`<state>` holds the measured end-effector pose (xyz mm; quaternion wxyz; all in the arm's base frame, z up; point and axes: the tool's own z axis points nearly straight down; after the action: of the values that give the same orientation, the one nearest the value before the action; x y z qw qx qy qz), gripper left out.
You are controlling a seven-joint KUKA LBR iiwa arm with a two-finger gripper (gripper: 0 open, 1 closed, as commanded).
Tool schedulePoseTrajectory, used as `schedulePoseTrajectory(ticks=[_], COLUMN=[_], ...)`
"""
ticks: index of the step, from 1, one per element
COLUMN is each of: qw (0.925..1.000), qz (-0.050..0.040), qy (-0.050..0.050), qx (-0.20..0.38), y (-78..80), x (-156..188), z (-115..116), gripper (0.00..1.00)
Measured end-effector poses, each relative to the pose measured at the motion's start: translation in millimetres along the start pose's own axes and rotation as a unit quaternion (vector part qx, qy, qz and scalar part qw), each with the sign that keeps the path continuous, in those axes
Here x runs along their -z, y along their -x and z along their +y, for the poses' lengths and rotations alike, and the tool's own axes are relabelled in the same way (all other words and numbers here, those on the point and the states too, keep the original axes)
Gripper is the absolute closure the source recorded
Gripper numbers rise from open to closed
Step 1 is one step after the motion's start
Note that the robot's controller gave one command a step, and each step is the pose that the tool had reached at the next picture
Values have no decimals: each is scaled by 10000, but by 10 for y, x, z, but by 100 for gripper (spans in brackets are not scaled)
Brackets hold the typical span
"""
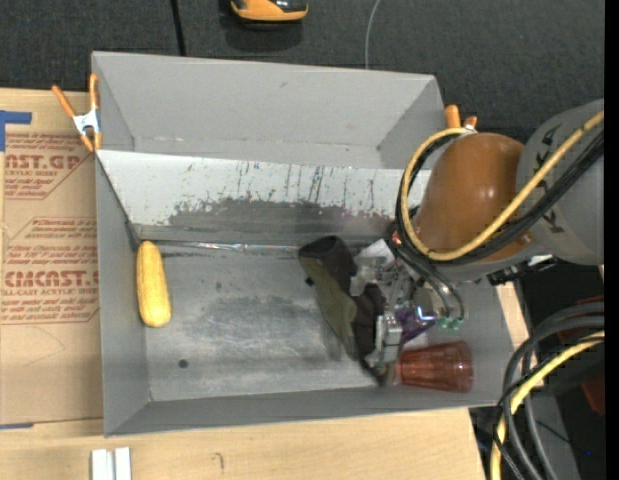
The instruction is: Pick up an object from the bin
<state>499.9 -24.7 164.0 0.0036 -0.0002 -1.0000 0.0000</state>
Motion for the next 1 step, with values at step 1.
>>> schedulePoseTrajectory(ticks=[1], qw=[10000], qz=[-40], qy=[-2], qx=[3], y=[17], x=[45], z=[0], gripper=[0])
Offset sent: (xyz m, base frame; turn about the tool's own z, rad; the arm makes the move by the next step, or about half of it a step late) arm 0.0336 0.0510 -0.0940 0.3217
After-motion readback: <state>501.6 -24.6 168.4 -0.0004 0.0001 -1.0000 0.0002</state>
